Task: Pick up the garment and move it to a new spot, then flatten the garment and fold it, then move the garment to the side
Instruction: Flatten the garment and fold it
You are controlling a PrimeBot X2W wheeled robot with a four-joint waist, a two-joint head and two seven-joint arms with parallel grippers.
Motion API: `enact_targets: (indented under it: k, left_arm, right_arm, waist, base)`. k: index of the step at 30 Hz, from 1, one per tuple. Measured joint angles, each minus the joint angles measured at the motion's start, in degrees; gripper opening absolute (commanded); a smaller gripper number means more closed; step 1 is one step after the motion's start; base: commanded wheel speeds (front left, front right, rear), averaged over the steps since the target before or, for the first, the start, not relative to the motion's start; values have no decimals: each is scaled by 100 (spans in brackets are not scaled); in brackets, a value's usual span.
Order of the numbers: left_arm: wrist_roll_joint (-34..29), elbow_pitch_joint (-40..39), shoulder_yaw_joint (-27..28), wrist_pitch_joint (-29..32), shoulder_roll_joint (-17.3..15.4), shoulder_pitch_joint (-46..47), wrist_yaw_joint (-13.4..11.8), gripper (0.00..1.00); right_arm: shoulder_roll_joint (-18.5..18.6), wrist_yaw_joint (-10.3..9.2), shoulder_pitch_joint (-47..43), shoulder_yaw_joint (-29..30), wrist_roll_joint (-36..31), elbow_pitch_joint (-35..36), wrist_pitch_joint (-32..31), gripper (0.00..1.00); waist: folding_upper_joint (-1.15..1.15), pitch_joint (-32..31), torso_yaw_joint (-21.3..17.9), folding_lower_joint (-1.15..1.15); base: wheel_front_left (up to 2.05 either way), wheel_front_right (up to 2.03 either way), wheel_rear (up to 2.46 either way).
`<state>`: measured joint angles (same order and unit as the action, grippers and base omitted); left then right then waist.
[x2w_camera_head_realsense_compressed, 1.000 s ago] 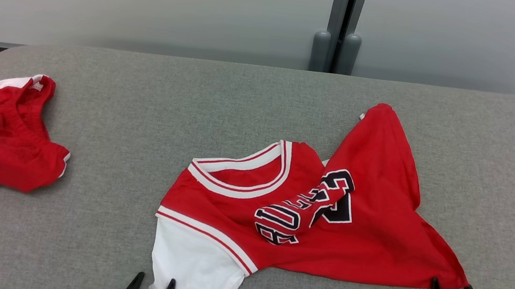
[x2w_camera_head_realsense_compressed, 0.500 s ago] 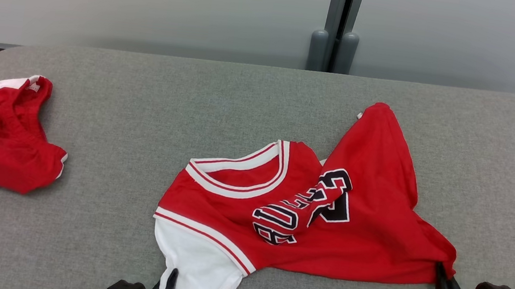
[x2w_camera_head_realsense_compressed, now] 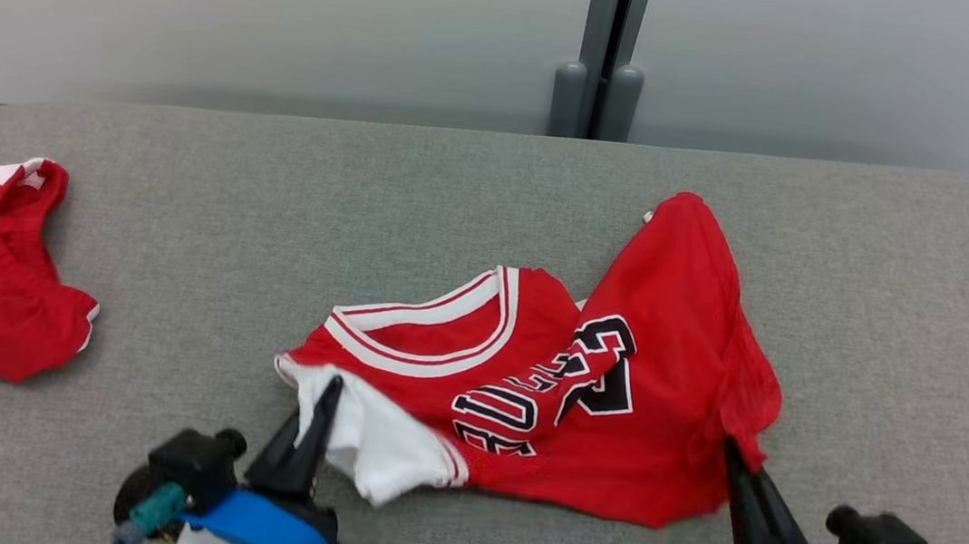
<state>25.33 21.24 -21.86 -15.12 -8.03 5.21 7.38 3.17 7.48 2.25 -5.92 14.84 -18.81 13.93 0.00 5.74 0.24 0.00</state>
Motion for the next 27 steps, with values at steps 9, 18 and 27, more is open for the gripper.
enact_targets:
  k: [9, 18, 27]
  left_arm:
    - [74, -378, 90, 310, -502, 1907, 0, 0]
    - [221, 92, 304, 798, -929, 5133, 0, 0]
    - [274, 1244, 233, 703, -870, 8038, 0, 0]
  right_arm:
    - [140, 0, 1562, -159, 291, 873, -390, 0]
    - [513, 0, 4741, 196, 654, 363, -709, 0]
    - [795, -1, 7689, 488, 893, -984, -820, 0]
  waist:
    - [0, 385, -221, 0]
    - [0, 1513, -443, 2]
    - [0, 2460, -393, 3]
  base:
    - [0, 0, 0]
    - [0, 0, 0]
    - [0, 0, 0]
